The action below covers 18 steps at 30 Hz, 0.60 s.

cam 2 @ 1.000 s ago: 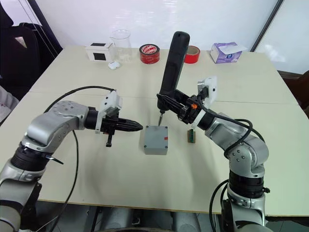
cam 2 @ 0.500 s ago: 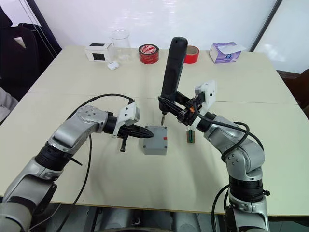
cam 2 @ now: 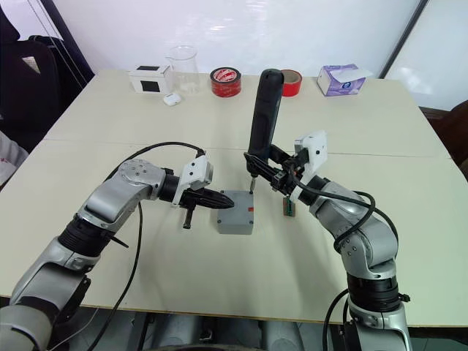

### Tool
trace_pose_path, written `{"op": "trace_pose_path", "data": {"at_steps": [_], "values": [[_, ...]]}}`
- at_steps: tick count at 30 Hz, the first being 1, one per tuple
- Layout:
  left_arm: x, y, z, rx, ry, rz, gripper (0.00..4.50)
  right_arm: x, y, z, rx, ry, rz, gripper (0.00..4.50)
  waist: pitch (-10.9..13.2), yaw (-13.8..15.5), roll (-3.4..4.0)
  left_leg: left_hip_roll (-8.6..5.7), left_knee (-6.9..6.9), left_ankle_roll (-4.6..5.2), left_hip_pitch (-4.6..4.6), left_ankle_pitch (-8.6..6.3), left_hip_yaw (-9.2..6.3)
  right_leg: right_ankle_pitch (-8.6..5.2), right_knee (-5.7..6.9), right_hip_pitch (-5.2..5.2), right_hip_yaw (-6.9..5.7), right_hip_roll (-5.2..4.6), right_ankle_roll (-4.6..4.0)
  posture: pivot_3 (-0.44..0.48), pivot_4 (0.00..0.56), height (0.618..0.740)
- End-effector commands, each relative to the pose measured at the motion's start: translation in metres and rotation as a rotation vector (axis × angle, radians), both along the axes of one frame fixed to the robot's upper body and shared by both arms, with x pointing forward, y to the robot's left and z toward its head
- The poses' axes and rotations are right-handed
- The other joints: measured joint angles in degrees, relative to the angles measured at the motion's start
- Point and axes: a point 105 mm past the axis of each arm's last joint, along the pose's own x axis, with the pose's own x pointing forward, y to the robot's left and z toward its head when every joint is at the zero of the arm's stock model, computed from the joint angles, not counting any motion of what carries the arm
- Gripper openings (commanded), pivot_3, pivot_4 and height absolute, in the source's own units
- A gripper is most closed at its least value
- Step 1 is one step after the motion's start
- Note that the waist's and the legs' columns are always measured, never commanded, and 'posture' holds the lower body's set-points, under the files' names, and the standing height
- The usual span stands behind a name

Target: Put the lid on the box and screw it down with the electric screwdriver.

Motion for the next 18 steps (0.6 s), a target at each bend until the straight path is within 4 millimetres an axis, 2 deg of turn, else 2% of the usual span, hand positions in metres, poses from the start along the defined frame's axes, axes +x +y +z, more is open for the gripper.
{"op": "trace_pose_path", "data": {"at_steps": [1,3,11,18], "values": [[0.001,-0.001,0.0,0.016,-0.005,0.003,0.0,-0.002,-0.001,0.007,-0.012,-0.046,-0.004,1.75,0.0,0.01,0.0,0.0,0.01,0.0,0.0,0.0,0.0,0.0,0.0,0.01,0.0,0.0,0.0,0.0,0.15,0.74],[0.001,-0.001,0.0,0.015,-0.005,0.004,0.0,-0.003,0.001,0.002,-0.032,-0.042,0.001,1.75,0.0,0.01,0.0,0.0,0.02,0.0,0.0,0.0,0.0,0.0,0.01,0.02,0.0,0.0,0.0,0.0,0.15,0.74],[0.004,-0.002,-0.005,0.024,-0.012,0.01,0.0,-0.015,0.017,-0.036,-0.143,0.054,0.071,1.75,-0.31,-0.01,-0.11,0.0,0.04,0.03,0.14,-0.02,-0.02,-0.01,0.01,0.18,0.0,0.0,-0.01,0.0,0.15,0.74],[0.003,-0.003,-0.008,0.031,-0.013,0.007,0.0,-0.015,0.019,-0.046,-0.135,0.108,0.059,1.75,-0.64,-0.03,-0.08,0.02,0.03,0.03,0.29,-0.02,-0.02,-0.05,0.03,0.31,0.0,0.01,-0.08,0.0,0.15,0.74]]}}
